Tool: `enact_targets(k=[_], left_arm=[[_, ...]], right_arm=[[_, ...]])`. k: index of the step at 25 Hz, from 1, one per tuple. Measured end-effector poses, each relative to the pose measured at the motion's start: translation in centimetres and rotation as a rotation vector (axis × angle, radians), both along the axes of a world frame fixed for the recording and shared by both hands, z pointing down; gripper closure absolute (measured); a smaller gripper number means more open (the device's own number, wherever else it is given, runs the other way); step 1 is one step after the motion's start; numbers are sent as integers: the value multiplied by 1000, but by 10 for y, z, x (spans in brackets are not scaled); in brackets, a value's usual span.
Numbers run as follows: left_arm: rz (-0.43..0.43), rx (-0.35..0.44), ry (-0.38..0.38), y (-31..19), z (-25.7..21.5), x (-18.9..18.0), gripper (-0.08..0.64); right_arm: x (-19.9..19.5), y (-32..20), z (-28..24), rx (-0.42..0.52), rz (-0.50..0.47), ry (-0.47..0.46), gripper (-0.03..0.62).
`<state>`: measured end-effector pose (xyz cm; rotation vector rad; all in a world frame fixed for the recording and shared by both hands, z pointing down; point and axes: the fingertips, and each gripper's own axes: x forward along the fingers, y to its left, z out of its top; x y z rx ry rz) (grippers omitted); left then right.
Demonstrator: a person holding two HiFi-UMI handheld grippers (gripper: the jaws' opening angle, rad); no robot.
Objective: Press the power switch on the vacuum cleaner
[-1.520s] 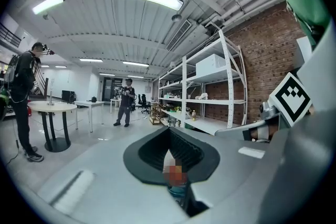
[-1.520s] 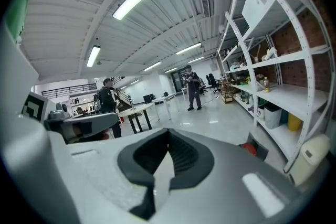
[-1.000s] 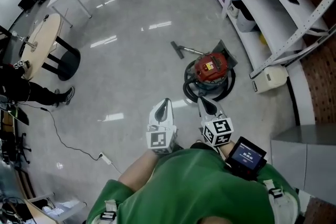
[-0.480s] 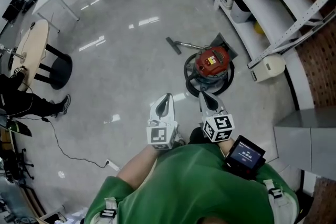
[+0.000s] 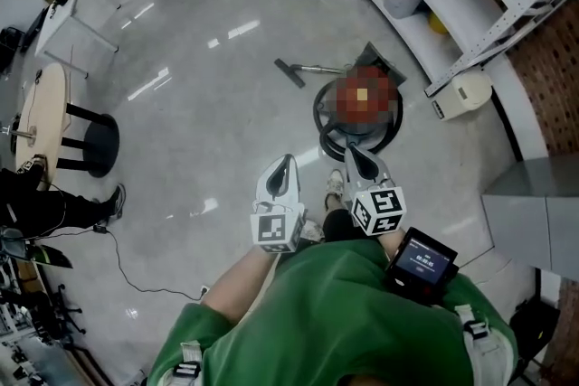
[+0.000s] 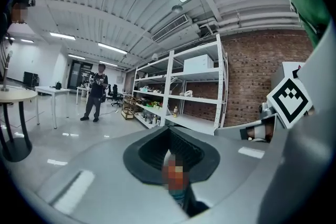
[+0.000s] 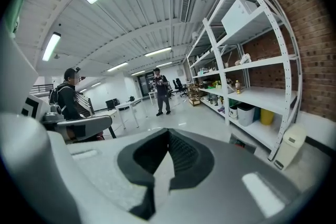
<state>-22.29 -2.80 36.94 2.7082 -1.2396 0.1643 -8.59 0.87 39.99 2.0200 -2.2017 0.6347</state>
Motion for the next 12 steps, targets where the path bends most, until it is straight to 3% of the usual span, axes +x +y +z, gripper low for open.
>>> enact_targets(k=[12], left_arm=[[76,-91,-71,-90,45,82,552]], right_arm=[[79,-83,45,-72,55,-24,591]])
